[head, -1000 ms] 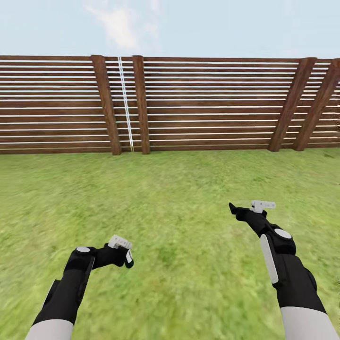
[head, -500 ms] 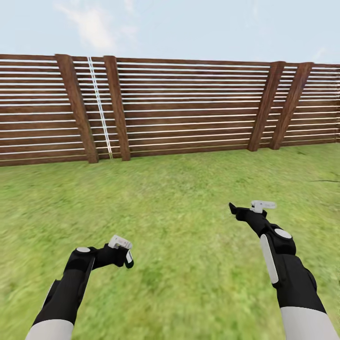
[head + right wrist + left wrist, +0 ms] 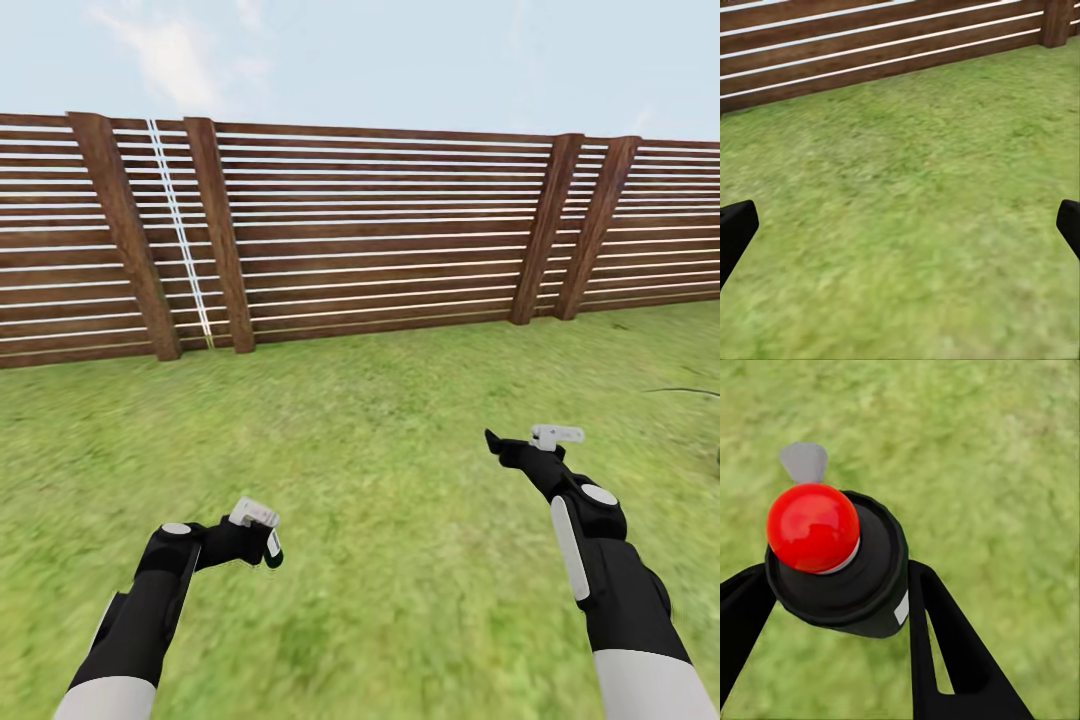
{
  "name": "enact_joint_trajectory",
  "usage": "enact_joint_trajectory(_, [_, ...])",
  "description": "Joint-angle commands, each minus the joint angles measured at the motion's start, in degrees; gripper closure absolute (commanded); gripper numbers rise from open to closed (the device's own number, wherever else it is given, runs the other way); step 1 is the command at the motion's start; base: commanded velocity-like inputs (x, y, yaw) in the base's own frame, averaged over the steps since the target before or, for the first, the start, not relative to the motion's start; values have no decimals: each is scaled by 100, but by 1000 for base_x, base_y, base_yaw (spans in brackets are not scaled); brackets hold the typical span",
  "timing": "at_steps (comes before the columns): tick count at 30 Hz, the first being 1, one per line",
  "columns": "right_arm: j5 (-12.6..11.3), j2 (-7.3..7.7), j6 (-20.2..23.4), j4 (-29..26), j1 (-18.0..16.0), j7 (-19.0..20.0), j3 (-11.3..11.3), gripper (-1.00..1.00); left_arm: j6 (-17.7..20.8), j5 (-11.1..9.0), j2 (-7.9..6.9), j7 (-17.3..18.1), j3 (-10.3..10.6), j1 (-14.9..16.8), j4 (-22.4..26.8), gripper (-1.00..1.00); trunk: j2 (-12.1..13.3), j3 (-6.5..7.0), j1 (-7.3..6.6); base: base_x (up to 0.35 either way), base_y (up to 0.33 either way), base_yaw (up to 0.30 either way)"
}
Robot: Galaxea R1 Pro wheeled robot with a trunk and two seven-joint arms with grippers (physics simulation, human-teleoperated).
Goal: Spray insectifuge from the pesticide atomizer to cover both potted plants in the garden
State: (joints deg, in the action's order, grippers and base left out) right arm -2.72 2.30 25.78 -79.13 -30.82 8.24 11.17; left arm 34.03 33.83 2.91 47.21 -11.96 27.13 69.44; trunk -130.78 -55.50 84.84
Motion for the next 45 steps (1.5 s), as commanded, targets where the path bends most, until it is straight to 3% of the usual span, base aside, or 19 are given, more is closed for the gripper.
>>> enact_joint_trajectory(1, [-31,-1,33,-6,-3,20,8,-100,25,36,7,53,-19,4,8,100,-2,-6,3,347,0,-1])
enact_joint_trajectory(8, [-36,-2,46,-6,-3,20,8,-100,25,36,7,53,-17,3,8,100,-2,-6,3,348,0,-79])
enact_joint_trajectory(38, [-36,-6,58,-6,-3,20,0,-100,25,36,7,60,-17,3,8,100,-2,-6,3,348,0,-252])
enact_joint_trajectory(45, [-36,-3,59,-6,-3,20,1,-100,25,36,7,60,-17,3,8,100,-2,-6,3,348,0,-43])
